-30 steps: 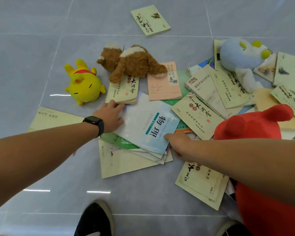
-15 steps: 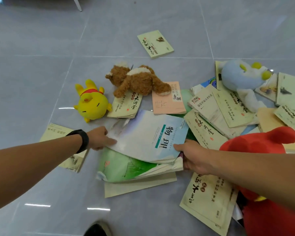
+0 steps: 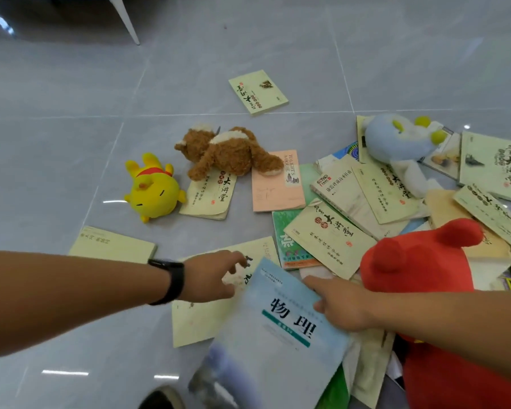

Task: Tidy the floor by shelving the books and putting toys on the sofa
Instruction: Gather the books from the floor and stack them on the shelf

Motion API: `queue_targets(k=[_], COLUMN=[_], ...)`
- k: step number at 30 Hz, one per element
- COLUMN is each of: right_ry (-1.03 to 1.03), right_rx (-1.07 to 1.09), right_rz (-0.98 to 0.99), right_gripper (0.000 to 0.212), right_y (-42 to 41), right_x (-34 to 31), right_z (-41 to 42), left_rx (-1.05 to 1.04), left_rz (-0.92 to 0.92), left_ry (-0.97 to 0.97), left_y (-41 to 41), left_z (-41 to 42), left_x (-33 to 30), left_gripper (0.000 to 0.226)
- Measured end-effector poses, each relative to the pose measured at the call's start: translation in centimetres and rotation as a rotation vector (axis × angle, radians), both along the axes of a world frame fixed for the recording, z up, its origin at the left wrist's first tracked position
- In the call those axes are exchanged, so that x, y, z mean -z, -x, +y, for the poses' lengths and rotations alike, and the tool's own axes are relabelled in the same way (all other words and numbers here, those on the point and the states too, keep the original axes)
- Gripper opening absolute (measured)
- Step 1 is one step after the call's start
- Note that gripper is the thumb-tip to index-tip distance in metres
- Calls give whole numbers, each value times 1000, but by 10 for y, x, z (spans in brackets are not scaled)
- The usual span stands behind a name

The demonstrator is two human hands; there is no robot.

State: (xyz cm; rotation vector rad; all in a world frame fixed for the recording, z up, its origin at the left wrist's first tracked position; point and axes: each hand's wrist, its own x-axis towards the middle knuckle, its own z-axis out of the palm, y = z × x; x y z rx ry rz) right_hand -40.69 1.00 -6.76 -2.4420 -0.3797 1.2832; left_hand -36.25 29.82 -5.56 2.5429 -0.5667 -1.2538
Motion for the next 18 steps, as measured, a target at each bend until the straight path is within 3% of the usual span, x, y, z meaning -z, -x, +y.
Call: queue_targets(k=[2,5,9,13,16,18], right_ry=[33,66,72,90,129,137], right_rx=[-110,-205,-310,-432,-548,-592], right_rz=[-8,-87,-137,-179,-220,-239], right_gripper=[30,42,69,81,84,82], right_y=[1,-4,-16,-28,-38,-41], right_x=[2,10,16,21,26,29], right_z=[-1,-7,-10,-3,7,11], left_rx=[-132,-166,-397,-556,-497,-426], left_rz=[153,371,488,432,319,362], left_ry=[64,91,169,272,233,171], left_y=[14,41,52,43,27,19], left_z=[-14,-25,-33,-42,-45,-45], left_x=[17,37,60,64,60,60], left_gripper=[65,81,79,78,74,56])
